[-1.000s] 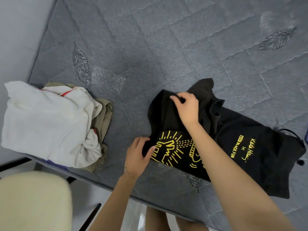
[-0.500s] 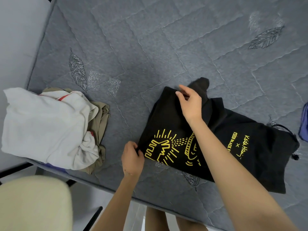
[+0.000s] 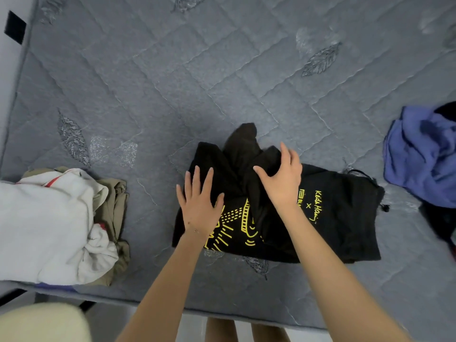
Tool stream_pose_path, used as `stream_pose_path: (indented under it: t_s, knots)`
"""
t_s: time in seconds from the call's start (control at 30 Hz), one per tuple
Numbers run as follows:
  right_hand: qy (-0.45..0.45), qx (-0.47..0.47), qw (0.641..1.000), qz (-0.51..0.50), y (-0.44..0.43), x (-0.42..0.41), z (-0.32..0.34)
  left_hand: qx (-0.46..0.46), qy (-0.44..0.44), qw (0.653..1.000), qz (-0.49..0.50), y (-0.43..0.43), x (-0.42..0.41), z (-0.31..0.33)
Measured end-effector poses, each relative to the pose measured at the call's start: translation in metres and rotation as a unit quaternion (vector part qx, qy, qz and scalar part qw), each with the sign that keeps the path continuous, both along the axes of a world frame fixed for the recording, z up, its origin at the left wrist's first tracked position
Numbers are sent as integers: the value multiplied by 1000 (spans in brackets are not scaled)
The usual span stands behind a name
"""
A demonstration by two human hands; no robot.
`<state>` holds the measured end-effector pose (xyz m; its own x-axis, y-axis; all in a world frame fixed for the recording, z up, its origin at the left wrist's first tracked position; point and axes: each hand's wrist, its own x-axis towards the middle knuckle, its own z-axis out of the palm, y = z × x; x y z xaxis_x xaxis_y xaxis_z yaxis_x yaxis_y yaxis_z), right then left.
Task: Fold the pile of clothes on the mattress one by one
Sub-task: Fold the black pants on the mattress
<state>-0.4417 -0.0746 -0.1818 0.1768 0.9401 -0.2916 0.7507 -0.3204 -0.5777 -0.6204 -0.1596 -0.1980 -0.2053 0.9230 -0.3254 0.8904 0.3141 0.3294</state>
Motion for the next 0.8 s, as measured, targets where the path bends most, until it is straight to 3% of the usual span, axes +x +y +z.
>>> stream_pose_path:
  t_s: [0.1, 0.27, 0.33, 0.4, 0.5, 0.57, 0.8]
  knots:
    - [122, -54, 985, -106, -6, 11, -5, 1, 10, 1000, 11, 16, 4, 1]
    - [161, -46, 978, -125, -16, 13, -7, 48, -13, 998, 32, 31, 7, 4]
    - [153, 17, 985, -82, -18, 9, -3, 72, -47, 995, 45, 36, 12, 11]
    - [124, 67, 990, 1, -21, 0, 2, 81, -145, 982, 89, 42, 15, 20]
    - [140, 93, 978, 123, -32, -21, 11, 33, -357, 903, 238, 53, 13, 33]
    - [181, 86, 963, 180, -45, -37, 17, -14, -419, 864, 280, 61, 4, 38]
    - [245, -56, 928, 275, -114, -91, 16, -109, -343, 909, 209, 53, -31, 47]
